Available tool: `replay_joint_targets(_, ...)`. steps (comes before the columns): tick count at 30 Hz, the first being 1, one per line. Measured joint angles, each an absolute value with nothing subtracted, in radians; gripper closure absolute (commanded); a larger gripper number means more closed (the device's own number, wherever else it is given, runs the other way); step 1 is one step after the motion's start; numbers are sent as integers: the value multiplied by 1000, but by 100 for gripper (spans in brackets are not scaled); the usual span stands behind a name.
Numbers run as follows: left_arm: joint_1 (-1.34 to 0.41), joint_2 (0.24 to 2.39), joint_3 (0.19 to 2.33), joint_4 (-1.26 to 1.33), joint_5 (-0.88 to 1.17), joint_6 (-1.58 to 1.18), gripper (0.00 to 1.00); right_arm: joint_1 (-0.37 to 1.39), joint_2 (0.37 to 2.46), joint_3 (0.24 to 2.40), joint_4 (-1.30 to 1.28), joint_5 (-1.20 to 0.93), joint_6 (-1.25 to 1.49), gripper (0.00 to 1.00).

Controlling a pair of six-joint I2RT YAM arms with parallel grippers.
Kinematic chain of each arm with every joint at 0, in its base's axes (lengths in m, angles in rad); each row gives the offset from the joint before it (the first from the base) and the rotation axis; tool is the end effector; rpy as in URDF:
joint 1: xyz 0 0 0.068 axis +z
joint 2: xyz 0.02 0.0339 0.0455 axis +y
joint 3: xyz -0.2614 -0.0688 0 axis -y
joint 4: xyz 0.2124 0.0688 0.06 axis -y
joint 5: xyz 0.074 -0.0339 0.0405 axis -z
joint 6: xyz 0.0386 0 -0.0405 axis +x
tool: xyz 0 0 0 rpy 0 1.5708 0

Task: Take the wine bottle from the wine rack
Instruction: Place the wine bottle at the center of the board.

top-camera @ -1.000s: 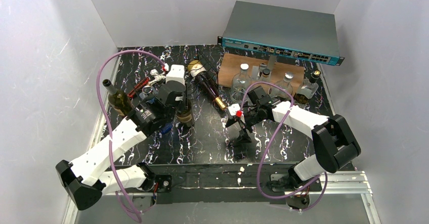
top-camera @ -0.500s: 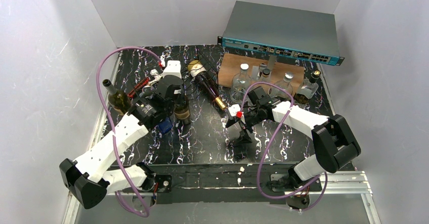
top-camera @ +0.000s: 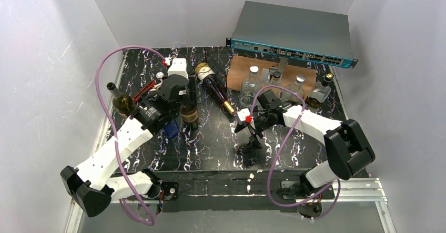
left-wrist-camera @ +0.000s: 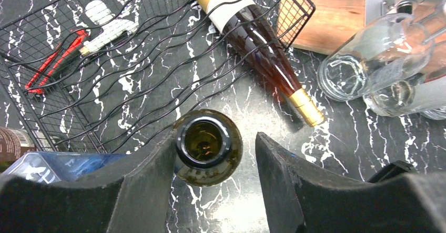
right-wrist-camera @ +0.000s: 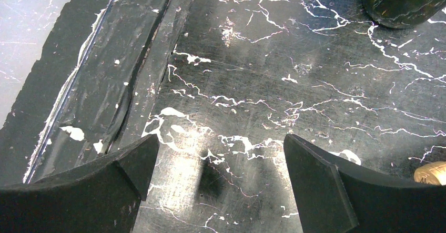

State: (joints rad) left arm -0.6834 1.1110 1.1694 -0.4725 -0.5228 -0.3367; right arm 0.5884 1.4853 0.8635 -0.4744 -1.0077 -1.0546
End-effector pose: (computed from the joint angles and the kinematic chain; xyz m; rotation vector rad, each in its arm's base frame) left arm 0.1757 -0.1182 0.3768 0.0009 1.9303 -0.1621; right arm 0.1886 0.1651 0.2148 -1.8515 1.3127 1.0811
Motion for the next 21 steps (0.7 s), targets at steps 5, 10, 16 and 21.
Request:
replay_joint_targets(5,-683,1108,1198,-481,-506,-339,39,588,1485,863,-477,-1008,-1056,2)
replay_joint_targets(10,-683,1094,1229,-504,-472,-354,22,588,1485,863,-480,-1008,-1061,2)
replay_joint_targets(16,-683,1047,1277,-539,-398,-391,3,588,1485,863,-493,-1005,-1071,2)
replay_joint_targets(21,-683,990,1282,-564,-343,-422,2,588,1485,863,-499,-996,-1074,1)
